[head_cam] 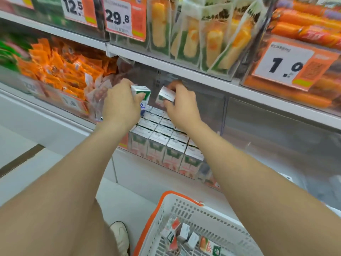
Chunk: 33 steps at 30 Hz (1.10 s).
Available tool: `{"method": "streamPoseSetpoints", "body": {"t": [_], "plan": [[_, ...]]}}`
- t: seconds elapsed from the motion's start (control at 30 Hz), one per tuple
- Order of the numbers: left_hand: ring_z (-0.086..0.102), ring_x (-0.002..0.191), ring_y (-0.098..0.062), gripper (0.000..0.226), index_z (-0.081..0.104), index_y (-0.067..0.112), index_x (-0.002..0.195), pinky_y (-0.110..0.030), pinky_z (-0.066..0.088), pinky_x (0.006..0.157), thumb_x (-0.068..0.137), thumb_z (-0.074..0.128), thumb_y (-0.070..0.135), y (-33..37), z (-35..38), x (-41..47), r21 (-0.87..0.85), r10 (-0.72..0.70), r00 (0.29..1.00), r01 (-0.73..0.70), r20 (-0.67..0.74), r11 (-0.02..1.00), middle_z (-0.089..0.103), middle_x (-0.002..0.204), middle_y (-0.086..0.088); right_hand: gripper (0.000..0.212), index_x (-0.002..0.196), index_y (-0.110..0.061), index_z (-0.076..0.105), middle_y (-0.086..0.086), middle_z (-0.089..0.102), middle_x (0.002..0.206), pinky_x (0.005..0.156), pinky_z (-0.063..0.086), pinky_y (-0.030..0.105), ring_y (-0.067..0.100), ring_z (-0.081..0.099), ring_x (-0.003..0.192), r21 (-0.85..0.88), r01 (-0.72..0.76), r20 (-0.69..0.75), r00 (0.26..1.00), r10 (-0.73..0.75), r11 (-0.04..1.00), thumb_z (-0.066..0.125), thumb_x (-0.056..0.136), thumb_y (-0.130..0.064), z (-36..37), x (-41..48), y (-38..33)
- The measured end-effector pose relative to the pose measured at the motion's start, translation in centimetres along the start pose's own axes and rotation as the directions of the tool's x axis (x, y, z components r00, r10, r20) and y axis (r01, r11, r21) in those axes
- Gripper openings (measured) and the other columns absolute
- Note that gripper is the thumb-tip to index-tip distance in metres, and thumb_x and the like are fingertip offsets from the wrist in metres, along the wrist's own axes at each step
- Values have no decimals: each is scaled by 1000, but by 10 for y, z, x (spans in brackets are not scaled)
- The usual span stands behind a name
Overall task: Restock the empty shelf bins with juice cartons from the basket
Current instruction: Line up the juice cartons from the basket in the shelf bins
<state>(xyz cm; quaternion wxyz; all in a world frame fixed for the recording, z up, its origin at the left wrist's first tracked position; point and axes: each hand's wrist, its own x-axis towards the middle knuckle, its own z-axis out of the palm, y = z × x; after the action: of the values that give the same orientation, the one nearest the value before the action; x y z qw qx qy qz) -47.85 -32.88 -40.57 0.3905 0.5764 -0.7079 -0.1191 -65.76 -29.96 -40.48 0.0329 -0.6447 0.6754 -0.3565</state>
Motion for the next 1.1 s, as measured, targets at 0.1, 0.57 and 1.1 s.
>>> {"method": "streamPoseSetpoints", "body": {"t": [0.1, 0.57, 1.1], "plan": [[59, 106, -41, 32, 51, 8, 127, -47, 45, 77, 106, 59, 31, 1, 3, 0, 10, -66, 997, 65, 30, 998, 66, 112, -15, 40, 130, -16, 54, 10, 62, 125, 79, 42, 31, 27, 57, 105, 30, -104, 69, 992, 101, 994, 73, 95, -25, 22, 28, 6], [56, 115, -34, 32, 52, 10, 135, -44, 44, 84, 108, 57, 26, 17, 3, 0, -73, -31, 995, 38, 95, 997, 64, 123, -13, 47, 141, -18, 58, 7, 68, 120, 84, 43, 29, 30, 62, 108, -118, 27, 471, 882, 32, 993, 43, 98, -6, 24, 39, -6], [78, 88, -21, 25, 69, 17, 113, -46, 64, 83, 99, 71, 37, 131, -8, -121, -641, 166, 900, 147, 402, 754, 80, 98, -2, 59, 149, -32, 44, -5, 70, 103, 85, 58, 48, 17, 71, 89, 401, -82, 63, 996, 62, 912, 66, 94, -31, -145, -167, 36]]}}
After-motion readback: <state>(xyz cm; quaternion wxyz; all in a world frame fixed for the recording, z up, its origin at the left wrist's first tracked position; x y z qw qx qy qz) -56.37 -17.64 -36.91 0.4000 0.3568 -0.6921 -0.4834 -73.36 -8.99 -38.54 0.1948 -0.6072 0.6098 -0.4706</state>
